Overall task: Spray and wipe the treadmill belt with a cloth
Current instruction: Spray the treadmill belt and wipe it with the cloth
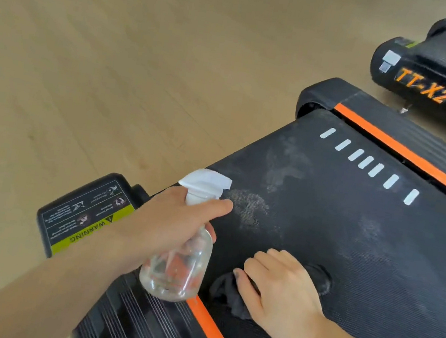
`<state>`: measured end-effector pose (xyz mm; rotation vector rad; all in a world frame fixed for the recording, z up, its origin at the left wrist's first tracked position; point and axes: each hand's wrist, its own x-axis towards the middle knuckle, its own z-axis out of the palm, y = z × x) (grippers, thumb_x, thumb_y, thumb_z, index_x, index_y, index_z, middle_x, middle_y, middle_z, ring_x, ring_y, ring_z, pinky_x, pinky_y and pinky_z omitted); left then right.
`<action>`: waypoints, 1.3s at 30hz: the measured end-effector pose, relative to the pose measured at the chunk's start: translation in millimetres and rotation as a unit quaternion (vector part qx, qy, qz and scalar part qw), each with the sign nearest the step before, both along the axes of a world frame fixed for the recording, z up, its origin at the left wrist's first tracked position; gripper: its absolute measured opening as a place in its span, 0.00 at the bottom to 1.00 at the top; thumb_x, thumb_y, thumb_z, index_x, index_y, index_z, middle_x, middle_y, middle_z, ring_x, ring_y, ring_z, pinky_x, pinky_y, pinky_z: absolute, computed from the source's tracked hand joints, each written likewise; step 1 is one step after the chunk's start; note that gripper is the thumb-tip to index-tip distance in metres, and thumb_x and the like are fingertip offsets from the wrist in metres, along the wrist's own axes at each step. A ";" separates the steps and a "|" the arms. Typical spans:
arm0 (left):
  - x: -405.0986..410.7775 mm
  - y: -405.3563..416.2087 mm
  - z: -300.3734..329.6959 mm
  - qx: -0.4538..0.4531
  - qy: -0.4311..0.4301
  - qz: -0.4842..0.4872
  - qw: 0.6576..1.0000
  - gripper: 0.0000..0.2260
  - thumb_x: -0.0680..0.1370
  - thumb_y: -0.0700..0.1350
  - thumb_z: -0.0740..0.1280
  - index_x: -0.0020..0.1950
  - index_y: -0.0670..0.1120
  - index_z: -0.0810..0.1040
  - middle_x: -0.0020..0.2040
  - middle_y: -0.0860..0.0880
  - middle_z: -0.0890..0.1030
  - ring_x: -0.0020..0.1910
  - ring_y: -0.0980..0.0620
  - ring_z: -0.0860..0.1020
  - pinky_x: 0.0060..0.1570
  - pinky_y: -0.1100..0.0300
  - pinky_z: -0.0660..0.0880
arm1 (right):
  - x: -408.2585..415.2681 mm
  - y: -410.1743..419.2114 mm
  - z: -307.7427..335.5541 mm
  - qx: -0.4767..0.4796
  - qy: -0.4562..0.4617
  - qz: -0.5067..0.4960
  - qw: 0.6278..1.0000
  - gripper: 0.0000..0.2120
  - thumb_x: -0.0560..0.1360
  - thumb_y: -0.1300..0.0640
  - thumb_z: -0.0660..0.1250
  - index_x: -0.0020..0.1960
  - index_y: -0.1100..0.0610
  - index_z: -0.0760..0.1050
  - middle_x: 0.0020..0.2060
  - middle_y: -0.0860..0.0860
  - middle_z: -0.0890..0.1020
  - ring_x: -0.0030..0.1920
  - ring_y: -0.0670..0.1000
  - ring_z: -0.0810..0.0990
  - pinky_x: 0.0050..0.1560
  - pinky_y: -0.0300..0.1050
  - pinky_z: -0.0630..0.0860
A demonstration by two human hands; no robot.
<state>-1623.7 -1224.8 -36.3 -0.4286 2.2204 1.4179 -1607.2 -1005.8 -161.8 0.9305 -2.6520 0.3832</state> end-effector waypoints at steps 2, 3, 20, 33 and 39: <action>-3.3 2.2 -1.8 0.010 -0.009 0.000 1.000 0.16 0.77 0.61 0.70 0.48 0.48 0.83 0.37 0.51 0.86 0.36 0.50 0.81 0.47 0.52 0.81 | 1.6 0.1 -0.6 -0.009 0.008 -0.003 1.000 0.18 0.82 0.49 0.59 0.34 0.52 0.68 0.30 0.46 0.69 0.33 0.51 0.67 0.37 0.45 0.67; -3.5 3.3 -2.8 0.020 -0.012 0.011 1.000 0.16 0.77 0.60 0.71 0.46 0.47 0.82 0.37 0.51 0.85 0.35 0.50 0.80 0.43 0.54 0.79 | 3.1 0.4 -0.1 -0.013 0.012 -0.009 1.000 0.18 0.82 0.49 0.60 0.34 0.52 0.68 0.30 0.46 0.69 0.32 0.51 0.67 0.37 0.45 0.67; 14.5 -21.8 -14.9 0.012 0.030 0.066 0.997 0.18 0.70 0.66 0.71 0.49 0.53 0.85 0.45 0.52 0.88 0.41 0.51 0.84 0.53 0.49 0.81 | 26.9 -10.6 13.8 -0.061 0.007 -0.126 0.990 0.16 0.81 0.47 0.60 0.37 0.50 0.61 0.31 0.44 0.67 0.33 0.49 0.69 0.36 0.44 0.68; -5.2 -17.1 -20.9 0.048 -0.011 0.005 0.999 0.15 0.77 0.61 0.70 0.52 0.51 0.85 0.45 0.53 0.88 0.34 0.55 0.82 0.42 0.59 0.80 | 23.6 -23.4 12.9 -0.032 -0.041 -0.205 0.977 0.16 0.81 0.43 0.56 0.41 0.52 0.70 0.35 0.46 0.72 0.36 0.52 0.72 0.39 0.49 0.72; -11.4 -14.0 -5.0 0.061 -0.013 -0.019 0.998 0.14 0.78 0.59 0.70 0.55 0.50 0.84 0.45 0.51 0.87 0.37 0.53 0.82 0.38 0.58 0.79 | 23.2 -24.3 28.4 -0.013 -0.093 -0.228 0.969 0.15 0.80 0.41 0.57 0.41 0.50 0.63 0.35 0.45 0.70 0.37 0.49 0.70 0.41 0.46 0.73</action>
